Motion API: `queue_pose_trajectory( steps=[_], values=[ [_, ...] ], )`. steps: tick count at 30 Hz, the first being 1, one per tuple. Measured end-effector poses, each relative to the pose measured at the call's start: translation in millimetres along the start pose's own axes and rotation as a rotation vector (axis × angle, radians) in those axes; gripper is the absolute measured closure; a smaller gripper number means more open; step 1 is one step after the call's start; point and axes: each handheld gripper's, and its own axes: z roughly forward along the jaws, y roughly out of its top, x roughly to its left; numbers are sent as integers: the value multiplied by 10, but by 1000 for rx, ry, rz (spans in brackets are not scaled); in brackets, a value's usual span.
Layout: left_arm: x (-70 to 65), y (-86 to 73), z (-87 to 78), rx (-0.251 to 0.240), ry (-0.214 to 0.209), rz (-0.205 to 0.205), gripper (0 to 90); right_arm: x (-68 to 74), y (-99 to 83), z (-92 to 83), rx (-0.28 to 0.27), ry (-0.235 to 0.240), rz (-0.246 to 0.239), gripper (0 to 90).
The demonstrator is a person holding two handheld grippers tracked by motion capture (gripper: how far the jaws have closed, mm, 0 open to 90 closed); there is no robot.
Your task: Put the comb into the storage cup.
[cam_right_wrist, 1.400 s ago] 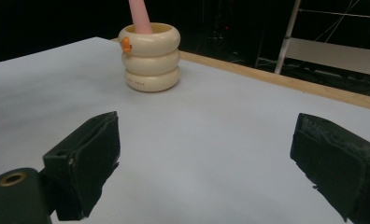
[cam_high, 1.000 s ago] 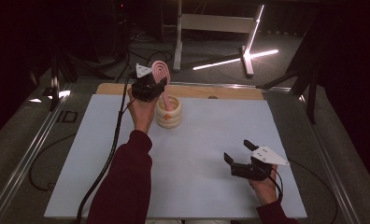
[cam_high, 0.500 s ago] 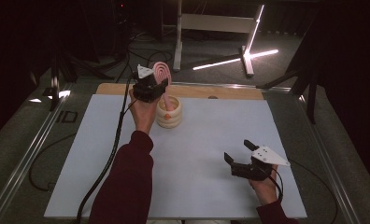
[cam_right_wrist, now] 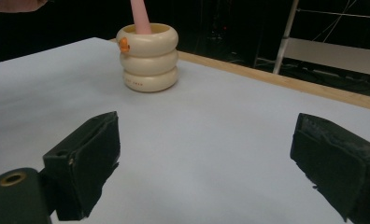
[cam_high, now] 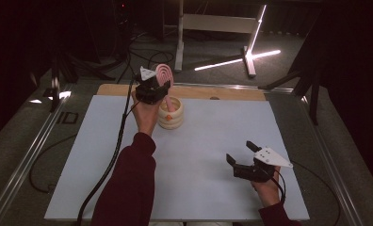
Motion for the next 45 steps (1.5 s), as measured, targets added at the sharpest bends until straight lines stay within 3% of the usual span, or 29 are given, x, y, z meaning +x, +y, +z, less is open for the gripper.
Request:
queue_pose_trajectory(
  steps=[45],
  values=[
    [15,-119,88,20,6,-20,635,-2,-11,12,4,3,3,87]
  ],
)
